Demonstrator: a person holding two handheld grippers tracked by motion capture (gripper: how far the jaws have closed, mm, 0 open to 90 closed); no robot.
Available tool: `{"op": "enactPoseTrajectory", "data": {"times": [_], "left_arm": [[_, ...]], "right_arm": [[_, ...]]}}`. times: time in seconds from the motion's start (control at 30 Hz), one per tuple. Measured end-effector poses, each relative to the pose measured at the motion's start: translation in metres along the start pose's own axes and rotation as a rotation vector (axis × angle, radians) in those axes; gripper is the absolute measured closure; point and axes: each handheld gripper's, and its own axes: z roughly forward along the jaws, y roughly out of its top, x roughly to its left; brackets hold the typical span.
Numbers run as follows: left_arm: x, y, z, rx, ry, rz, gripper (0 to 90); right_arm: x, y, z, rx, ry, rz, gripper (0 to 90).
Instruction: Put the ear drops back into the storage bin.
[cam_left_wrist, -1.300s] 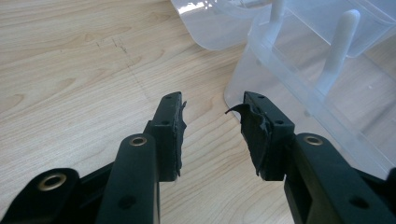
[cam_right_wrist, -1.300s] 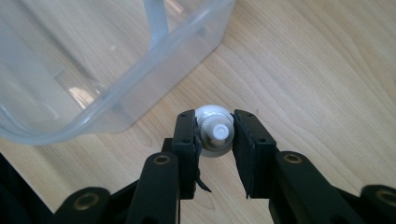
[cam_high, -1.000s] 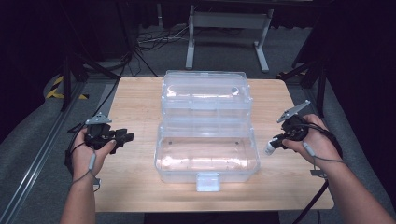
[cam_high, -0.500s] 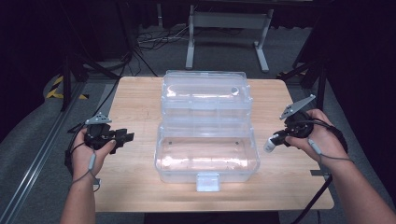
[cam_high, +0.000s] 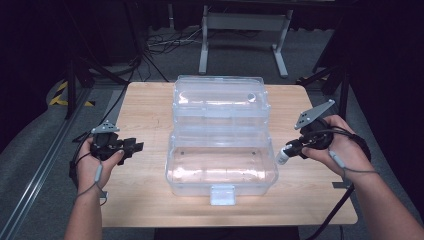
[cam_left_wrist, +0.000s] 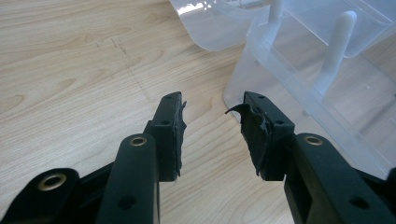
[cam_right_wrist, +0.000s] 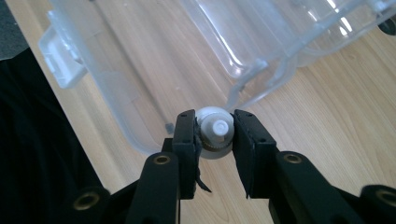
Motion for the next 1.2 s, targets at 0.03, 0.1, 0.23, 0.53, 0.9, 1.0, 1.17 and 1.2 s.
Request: {"op": "enactPoseTrajectory", "data": {"times": [0.03, 0.1, 0.23, 0.53, 0.9, 1.0, 1.17, 1.2], "left_arm": [[0.000, 0.000, 0.000, 0.000, -0.001, -0.001, 59.6], [0.000, 0.000, 0.000, 0.000, -0.001, -0.001, 59.5], [0.000, 0.000, 0.000, 0.000, -0.001, -0.001, 59.5], [0.000, 0.000, 0.000, 0.001, -0.002, -0.002, 59.5], [0.000, 0.000, 0.000, 0.002, -0.001, 0.000, 59.4], [0.000, 0.000, 0.000, 0.003, -0.001, 0.000, 59.4], [0.000, 0.000, 0.000, 0.003, -0.001, 0.000, 59.4], [0.000, 0.000, 0.000, 0.003, -0.001, 0.001, 59.4]], "right_arm": [[0.001, 0.002, 0.000, -0.002, 0.005, -0.004, 71.7], [0.003, 0.005, 0.001, -0.004, 0.020, -0.025, 71.7], [0.007, 0.010, 0.003, -0.007, 0.047, -0.059, 71.7], [0.015, 0.020, 0.008, -0.013, 0.092, -0.110, 71.7], [0.019, 0.028, 0.022, 0.013, 0.120, -0.154, 71.7], [0.020, 0.029, 0.026, 0.021, 0.124, -0.160, 71.7], [0.022, 0.031, 0.037, 0.044, 0.135, -0.169, 71.7], [0.022, 0.032, 0.040, 0.045, 0.136, -0.170, 71.7]]}}
